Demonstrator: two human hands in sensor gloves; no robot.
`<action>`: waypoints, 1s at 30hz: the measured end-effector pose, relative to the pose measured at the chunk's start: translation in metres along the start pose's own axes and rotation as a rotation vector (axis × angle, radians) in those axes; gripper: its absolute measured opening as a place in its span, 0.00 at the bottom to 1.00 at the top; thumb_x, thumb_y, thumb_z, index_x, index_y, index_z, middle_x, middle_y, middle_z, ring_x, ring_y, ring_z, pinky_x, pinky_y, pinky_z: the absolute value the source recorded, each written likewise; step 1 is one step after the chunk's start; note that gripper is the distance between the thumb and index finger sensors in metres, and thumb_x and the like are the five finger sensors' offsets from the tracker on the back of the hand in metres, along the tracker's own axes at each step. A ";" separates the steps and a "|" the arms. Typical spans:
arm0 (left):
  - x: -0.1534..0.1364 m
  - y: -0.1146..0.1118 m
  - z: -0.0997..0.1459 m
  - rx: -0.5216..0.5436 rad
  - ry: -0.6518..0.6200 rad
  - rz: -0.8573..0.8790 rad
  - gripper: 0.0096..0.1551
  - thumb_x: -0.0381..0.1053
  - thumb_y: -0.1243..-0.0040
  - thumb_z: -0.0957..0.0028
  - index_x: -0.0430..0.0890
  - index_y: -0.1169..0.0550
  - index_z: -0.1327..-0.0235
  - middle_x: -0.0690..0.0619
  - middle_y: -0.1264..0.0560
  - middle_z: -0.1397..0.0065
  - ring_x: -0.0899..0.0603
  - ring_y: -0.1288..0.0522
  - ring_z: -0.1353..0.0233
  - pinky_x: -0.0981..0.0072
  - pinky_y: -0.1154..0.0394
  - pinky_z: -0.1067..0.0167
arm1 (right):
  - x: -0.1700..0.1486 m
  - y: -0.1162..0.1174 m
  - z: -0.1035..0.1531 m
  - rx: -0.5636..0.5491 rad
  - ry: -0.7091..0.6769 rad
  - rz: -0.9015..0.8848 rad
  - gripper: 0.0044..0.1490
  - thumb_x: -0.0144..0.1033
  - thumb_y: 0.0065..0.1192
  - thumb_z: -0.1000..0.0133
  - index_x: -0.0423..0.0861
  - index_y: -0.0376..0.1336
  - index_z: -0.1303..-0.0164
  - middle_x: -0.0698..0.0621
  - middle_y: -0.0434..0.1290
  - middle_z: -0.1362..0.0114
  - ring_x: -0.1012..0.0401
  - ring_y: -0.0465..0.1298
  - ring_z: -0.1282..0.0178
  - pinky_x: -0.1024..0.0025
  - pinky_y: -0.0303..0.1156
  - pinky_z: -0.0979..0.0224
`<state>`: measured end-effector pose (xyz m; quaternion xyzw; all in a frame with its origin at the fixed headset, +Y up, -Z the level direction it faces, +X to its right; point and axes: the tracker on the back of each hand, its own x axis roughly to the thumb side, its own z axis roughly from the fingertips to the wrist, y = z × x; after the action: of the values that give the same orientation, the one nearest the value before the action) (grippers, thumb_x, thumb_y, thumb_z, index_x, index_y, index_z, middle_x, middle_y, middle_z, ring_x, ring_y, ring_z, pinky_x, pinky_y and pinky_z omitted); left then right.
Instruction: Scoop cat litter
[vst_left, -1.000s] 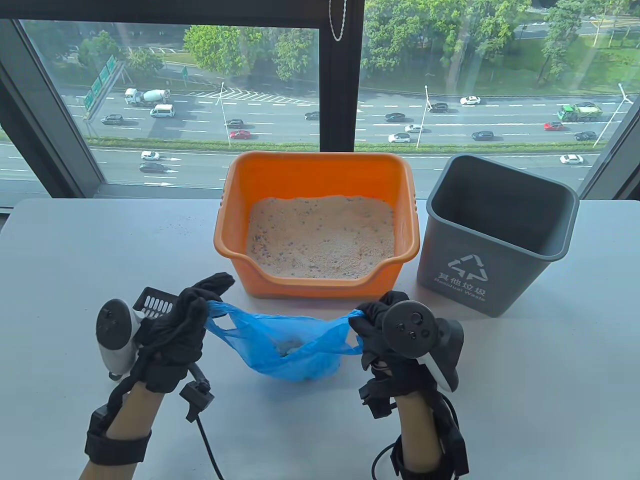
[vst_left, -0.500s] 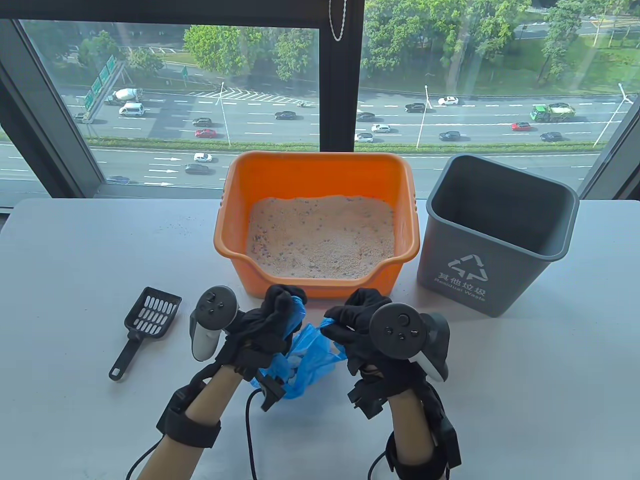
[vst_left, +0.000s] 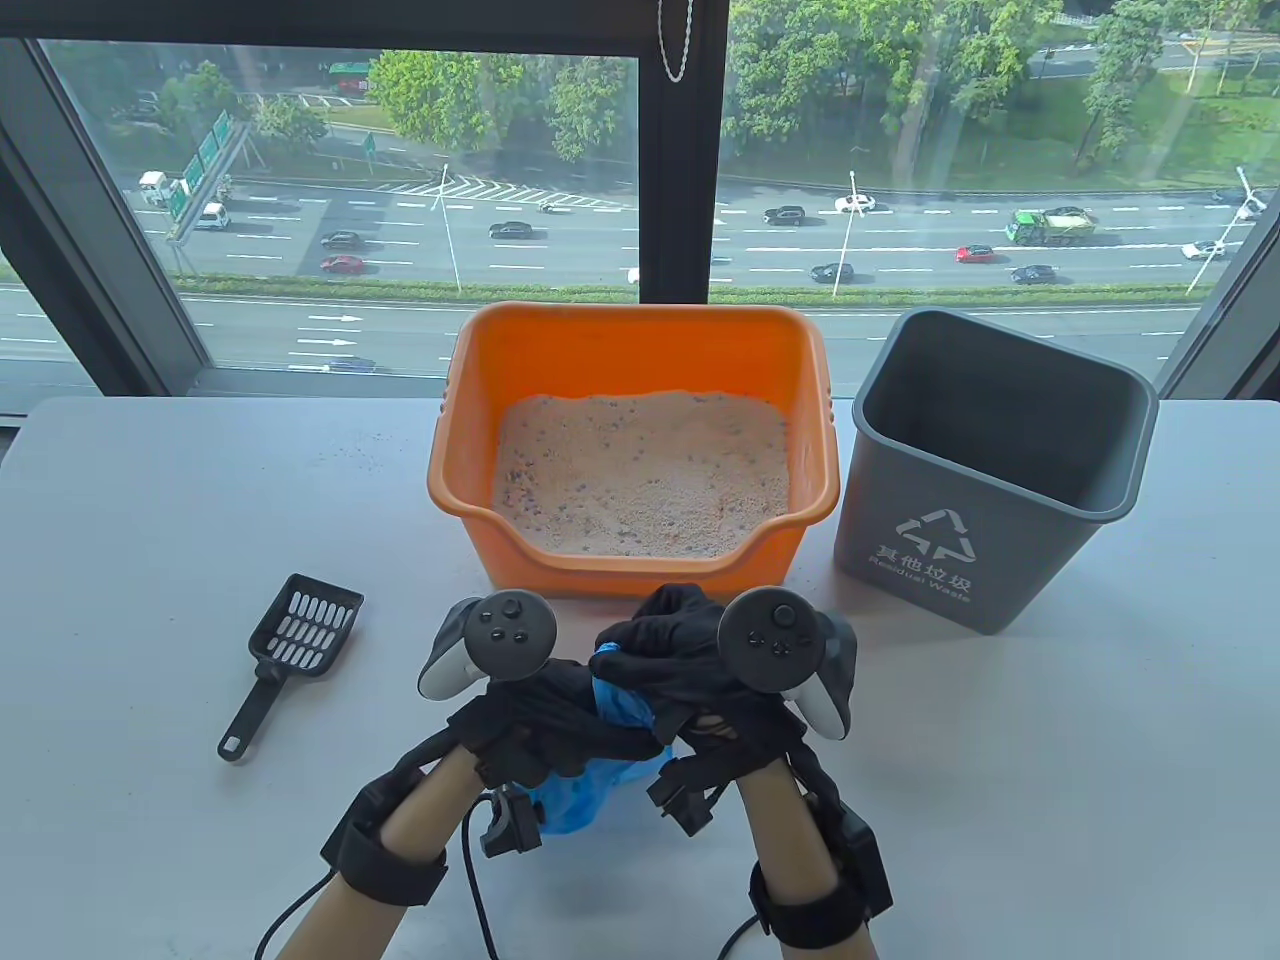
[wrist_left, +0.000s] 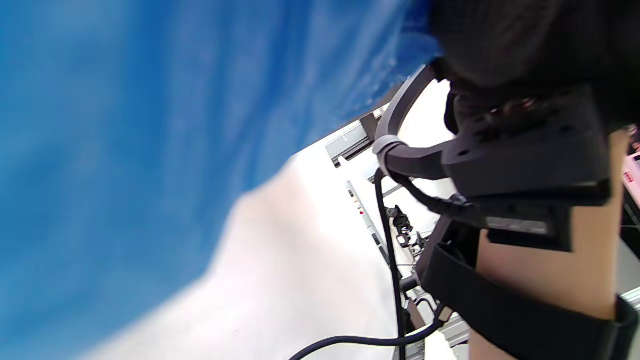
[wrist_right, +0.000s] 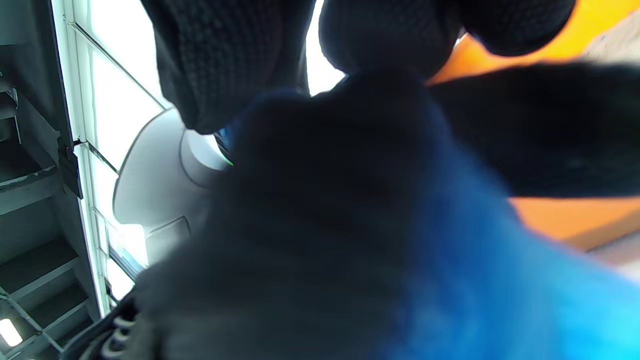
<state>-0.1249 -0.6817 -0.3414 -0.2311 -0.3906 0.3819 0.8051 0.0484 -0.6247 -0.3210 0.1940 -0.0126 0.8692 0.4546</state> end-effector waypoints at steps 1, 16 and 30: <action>-0.002 -0.001 -0.001 0.010 0.023 -0.009 0.32 0.60 0.39 0.44 0.49 0.30 0.28 0.60 0.27 0.49 0.57 0.25 0.71 0.65 0.24 0.63 | 0.001 0.002 0.000 0.007 -0.003 -0.001 0.20 0.46 0.76 0.57 0.50 0.78 0.58 0.41 0.70 0.40 0.56 0.72 0.53 0.53 0.68 0.45; -0.038 0.000 0.001 0.077 -0.026 0.323 0.42 0.66 0.73 0.40 0.45 0.28 0.27 0.57 0.23 0.54 0.55 0.24 0.72 0.63 0.25 0.65 | -0.029 0.003 -0.004 0.185 0.136 0.115 0.28 0.40 0.71 0.51 0.50 0.70 0.40 0.36 0.62 0.33 0.51 0.67 0.46 0.50 0.62 0.40; -0.048 0.016 0.012 0.304 0.133 0.356 0.33 0.59 0.57 0.38 0.42 0.24 0.32 0.56 0.20 0.56 0.54 0.22 0.71 0.61 0.24 0.62 | -0.009 -0.005 0.006 -0.005 0.127 0.176 0.21 0.36 0.68 0.53 0.45 0.72 0.51 0.39 0.67 0.40 0.54 0.70 0.52 0.52 0.65 0.44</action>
<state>-0.1616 -0.7093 -0.3670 -0.1972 -0.2277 0.5561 0.7746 0.0589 -0.6304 -0.3192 0.1355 -0.0028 0.9163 0.3768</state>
